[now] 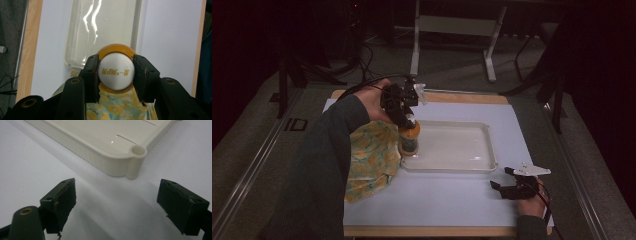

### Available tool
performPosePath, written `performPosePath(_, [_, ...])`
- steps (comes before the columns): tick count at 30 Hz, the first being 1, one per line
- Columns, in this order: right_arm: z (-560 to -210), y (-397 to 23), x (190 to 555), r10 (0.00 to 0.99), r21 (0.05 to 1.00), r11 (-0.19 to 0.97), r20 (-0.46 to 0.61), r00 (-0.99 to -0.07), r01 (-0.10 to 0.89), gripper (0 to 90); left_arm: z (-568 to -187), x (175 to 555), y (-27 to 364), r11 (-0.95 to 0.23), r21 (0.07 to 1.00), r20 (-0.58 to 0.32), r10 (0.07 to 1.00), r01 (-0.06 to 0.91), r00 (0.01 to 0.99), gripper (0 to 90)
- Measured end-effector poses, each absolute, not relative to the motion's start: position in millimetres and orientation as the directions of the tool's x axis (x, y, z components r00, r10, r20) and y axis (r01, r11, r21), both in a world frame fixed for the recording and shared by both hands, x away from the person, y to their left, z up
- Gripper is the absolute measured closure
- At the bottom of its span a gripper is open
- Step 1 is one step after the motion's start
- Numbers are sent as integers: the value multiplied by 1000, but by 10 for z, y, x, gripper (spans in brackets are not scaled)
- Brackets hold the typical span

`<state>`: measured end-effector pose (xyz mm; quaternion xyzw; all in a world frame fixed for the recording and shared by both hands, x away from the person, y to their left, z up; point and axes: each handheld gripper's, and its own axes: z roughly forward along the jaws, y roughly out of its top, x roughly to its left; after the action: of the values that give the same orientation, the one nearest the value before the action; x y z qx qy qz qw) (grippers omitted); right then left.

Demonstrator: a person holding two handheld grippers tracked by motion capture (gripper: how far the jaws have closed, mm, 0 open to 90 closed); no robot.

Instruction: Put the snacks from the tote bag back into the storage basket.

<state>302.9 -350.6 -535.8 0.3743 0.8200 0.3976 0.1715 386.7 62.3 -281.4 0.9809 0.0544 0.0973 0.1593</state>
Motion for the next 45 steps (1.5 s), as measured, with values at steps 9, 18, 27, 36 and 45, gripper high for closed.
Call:
performPosePath(9, [-5357, -3508, 3028, 751, 780, 402, 19, -661, 479, 153, -2819, 3878, 549, -945, 320, 175, 132, 70, 976, 592])
performPosePath(18, [-5356, -3509, 3028, 750, 781, 401, 20, -661, 479, 153, -2829, 3885, 462, -947, 314, 175, 118, 58, 977, 592])
performPosePath(27, [-5357, -3510, 3029, 750, 781, 401, 20, -661, 479, 153, -2841, 3880, 413, -949, 312, 176, 109, 49, 978, 592])
performPosePath(36, [-5357, -3510, 3031, 750, 780, 401, 21, -661, 480, 153, -2881, 3884, 372, -949, 313, 171, 105, 47, 980, 591])
performPosePath(45, [-5357, -3509, 3031, 750, 780, 400, 23, -661, 482, 153, -2926, 3892, 332, -953, 300, 173, 98, 43, 980, 591])
